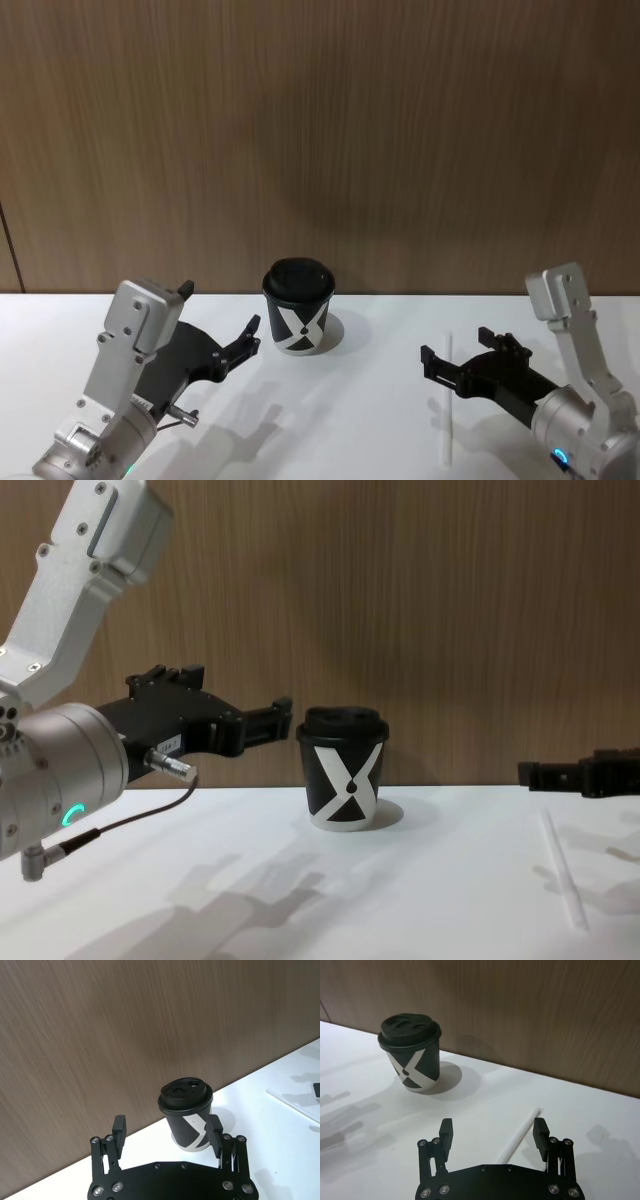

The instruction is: Pick up the straw with one hand, pass it to the other hand, and insert it into the cup.

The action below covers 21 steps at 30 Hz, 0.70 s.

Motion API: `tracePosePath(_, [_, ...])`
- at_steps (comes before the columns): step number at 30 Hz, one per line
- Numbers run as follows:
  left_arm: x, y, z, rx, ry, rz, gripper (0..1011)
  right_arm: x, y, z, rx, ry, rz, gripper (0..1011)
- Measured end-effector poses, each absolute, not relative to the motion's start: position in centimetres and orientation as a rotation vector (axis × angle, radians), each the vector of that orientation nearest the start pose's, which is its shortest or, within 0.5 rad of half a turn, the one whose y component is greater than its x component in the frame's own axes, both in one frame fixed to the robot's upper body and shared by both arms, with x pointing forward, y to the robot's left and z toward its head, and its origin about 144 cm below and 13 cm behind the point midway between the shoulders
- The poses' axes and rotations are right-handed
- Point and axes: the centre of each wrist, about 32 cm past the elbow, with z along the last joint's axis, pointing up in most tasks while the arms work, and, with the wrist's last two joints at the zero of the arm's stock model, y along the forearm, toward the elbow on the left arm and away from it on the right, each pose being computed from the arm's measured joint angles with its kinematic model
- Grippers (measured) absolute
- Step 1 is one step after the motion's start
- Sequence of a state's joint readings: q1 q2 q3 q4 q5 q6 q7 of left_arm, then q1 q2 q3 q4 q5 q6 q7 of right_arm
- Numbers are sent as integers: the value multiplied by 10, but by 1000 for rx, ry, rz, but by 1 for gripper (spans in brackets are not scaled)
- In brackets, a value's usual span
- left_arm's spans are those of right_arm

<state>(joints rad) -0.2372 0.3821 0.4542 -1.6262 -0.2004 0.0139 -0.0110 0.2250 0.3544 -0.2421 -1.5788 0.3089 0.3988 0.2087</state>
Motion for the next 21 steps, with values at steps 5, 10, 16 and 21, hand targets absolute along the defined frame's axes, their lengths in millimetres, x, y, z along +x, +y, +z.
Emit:
tracePosePath(5, [492,198,1204,61,-268,1124,1001,515,-254,1208,-254,165,-1169,1001])
tracePosePath(10, [492,198,1204,61,-268,1124,1002,521,-251,1205,-258,183,-1192,1001])
tracePosePath(16, [492,198,1204,61,-268,1124,1002,526,-246,1199,-271,189,-1211,1001])
tracePosePath(21, [492,198,1204,61,-268,1124,1002,530,-242,1195,-282,189,-1222,1001])
